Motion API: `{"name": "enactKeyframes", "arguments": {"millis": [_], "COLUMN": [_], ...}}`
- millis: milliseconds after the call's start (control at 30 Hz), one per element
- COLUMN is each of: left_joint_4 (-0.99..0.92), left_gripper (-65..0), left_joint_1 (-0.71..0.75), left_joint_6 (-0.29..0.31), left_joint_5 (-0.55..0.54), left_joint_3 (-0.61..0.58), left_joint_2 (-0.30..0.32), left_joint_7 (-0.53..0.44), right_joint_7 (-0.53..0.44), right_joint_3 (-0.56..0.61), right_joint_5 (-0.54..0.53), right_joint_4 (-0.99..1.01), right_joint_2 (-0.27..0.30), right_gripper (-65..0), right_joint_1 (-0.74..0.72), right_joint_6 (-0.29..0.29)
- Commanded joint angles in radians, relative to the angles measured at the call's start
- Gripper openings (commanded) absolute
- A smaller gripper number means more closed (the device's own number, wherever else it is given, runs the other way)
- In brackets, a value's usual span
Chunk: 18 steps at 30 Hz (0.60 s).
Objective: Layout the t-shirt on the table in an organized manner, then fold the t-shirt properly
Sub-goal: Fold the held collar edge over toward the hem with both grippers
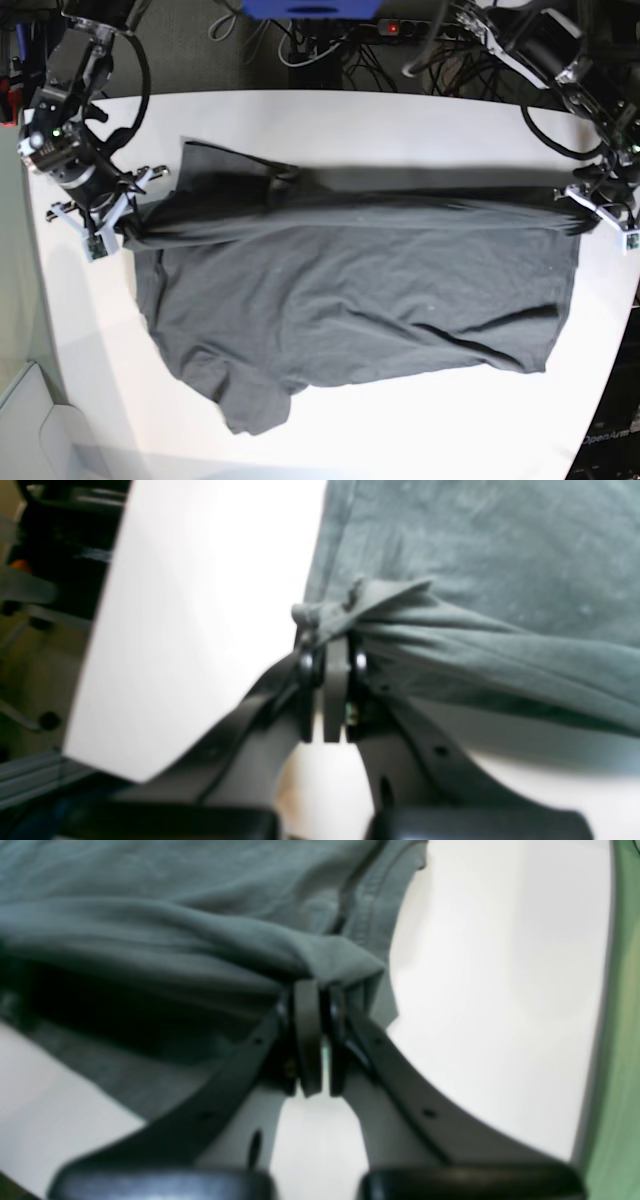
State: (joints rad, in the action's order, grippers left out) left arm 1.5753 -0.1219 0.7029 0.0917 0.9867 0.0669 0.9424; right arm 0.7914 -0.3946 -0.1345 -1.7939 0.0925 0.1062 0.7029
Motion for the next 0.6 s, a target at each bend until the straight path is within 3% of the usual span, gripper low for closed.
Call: {"name": "enactKeyframes", "arguments": {"millis": [0,300,567], "left_joint_4": [0.003,-0.036,-0.031], "left_gripper": [-64.5,-64.5,-64.5], "left_joint_1": [-0.026,-0.091,-0.092], "left_joint_6": [-0.005,-0.005,-0.005], "left_joint_5": [-0.01,-0.01,-0.011], "left_joint_3": [-0.001,-0.002,-0.002], "left_joint_2": [0.017,0.017,0.018], "left_joint_7": [-0.016,-0.016,-0.018], "right_joint_7": [-0.025,-0.026,-0.026], "right_joint_3": [0.004,0.059,0.076], "right_joint_5": [-0.006,-0.006,-0.006], "right_joint_4": [-0.01,0.079,0.095], "right_joint_2": [0.02,0.062,0.063], "right_gripper": [-65.0,-65.0,-65.0], "right_joint_1": [-0.023,-0.11,-0.178], "right_joint_6": [-0.005,-0.005,-0.005]}}
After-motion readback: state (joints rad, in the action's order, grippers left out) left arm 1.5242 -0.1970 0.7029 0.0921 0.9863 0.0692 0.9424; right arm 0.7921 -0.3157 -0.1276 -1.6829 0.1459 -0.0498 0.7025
